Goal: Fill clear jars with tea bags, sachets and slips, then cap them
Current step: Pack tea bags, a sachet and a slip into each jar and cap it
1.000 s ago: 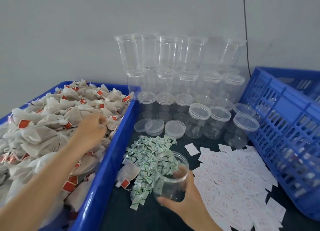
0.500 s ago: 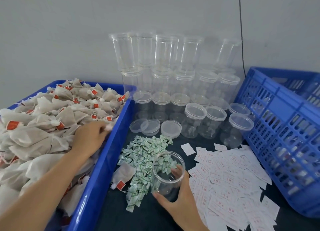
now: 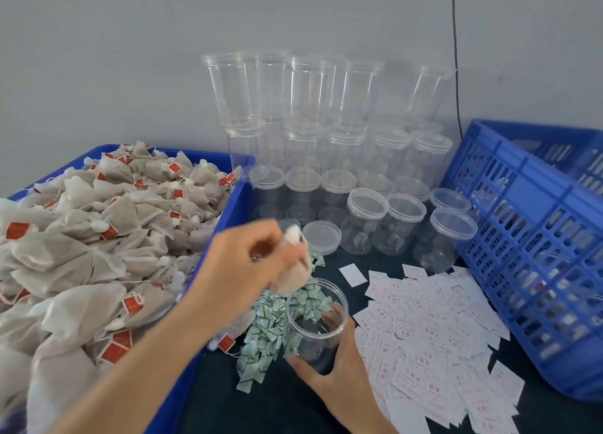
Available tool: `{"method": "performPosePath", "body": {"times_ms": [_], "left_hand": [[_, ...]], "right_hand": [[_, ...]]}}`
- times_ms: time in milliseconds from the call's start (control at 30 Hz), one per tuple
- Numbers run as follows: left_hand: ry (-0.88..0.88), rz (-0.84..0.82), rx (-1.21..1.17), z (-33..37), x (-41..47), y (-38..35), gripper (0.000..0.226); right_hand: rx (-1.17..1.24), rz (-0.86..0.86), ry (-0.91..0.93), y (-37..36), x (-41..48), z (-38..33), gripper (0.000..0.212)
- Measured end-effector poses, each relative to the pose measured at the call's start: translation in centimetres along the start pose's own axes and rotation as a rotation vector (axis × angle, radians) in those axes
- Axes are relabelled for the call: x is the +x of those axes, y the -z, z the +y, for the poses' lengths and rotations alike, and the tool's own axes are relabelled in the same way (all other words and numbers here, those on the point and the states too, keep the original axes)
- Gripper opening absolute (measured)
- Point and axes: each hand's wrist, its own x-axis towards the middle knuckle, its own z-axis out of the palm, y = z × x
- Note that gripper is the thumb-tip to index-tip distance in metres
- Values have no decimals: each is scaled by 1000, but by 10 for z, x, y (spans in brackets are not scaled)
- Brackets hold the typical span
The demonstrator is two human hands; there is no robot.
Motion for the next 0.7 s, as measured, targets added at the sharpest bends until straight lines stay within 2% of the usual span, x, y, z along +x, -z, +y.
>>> {"method": "performPosePath", "body": {"times_ms": [167,233,367,433,500,567,633,700], "left_hand": [[60,-131,39,-8,-9,-29,10],[55,-124,64,-14,-3,-21,5],[52,121,153,-37,24,16,11],[150,259,257,-60,39,34,17],[305,309,402,-89,46,48,21],[441,173,535,-113,43,53,24],[428,-22,659,-126,38,51,27],[389,-71,650,-126,36,48,34]], "right_hand": [[1,11,-2,-1,2,1,108],[-10,4,5,-1,2,0,106],[1,10,5,-1,0,-1,98],[0,11,12,-1,0,-2,98],[-5,12,15,0,1,-2,98],[-4,12,13,0,1,-3,98],[-5,18,18,0,1,-3,97],[-4,26,16,0,0,-2,96]]}}
